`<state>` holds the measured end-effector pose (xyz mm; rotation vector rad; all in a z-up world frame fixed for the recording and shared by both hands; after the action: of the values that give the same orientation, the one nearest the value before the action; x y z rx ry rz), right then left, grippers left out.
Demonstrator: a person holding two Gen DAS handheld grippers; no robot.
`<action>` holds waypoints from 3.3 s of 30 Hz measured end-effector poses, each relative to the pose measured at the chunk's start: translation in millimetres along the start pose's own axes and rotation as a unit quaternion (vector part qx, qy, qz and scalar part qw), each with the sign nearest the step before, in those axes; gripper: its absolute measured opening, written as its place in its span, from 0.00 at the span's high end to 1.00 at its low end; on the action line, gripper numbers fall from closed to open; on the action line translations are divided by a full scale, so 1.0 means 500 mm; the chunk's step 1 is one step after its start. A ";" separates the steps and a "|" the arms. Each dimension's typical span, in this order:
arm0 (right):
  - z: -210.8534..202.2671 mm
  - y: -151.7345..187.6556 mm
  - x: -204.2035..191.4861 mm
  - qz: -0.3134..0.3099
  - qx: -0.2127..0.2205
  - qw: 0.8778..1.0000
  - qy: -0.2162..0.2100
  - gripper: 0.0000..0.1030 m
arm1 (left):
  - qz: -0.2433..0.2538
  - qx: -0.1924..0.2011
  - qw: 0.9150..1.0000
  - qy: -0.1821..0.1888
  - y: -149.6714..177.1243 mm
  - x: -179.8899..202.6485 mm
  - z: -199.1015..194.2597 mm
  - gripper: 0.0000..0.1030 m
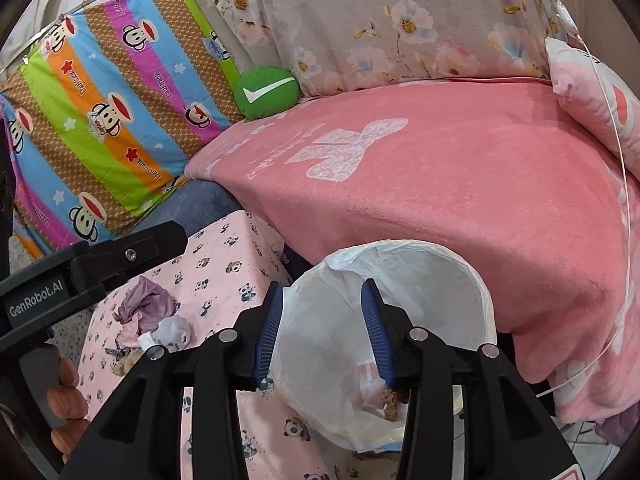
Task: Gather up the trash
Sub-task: 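Carry both items over the white bin and open both tools, then move both open tools back to the clothes pile, then grasp the light blue sock with the right tool while the left tool grasps the khaki cloth, then carry the sock and khaki cloth over the white bin and open both tools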
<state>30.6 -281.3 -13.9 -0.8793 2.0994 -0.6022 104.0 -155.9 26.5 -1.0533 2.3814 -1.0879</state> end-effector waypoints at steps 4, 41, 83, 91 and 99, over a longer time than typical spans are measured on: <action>0.003 0.020 -0.025 -0.011 -0.009 1.000 -0.005 0.59 | -0.015 -0.002 1.000 -0.017 0.021 -0.033 -0.012 0.27; 0.088 0.203 -0.302 -0.109 -0.081 0.990 -0.034 0.38 | -0.188 -0.064 0.971 -0.133 0.293 -0.397 -0.078 0.13; 0.275 0.273 -0.412 -0.124 -0.128 0.983 -0.054 0.71 | -0.232 -0.054 0.970 -0.053 0.311 -0.446 -0.053 0.57; 0.136 0.167 -0.383 -0.102 -0.061 0.990 -0.077 0.71 | -0.169 -0.024 0.983 -0.065 0.223 -0.352 -0.098 0.57; 0.010 0.077 -0.296 -0.072 -0.002 0.994 -0.076 0.70 | -0.096 0.004 0.994 -0.059 0.140 -0.224 -0.124 0.57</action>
<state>88.9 -146.3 27.4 -1.0528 1.9122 -0.5866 111.5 -10.9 13.0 -1.3290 2.2172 -1.0648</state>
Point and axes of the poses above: each gripper's, at about its wrist camera, not at the fingertips, and z roughly the way its jaws point, x to its right, y to its underside, the point moved 7 cm from there along z, roughly the way its jaws point, and after that the axes turned 11 degrees about z, right-handed, at the moved point
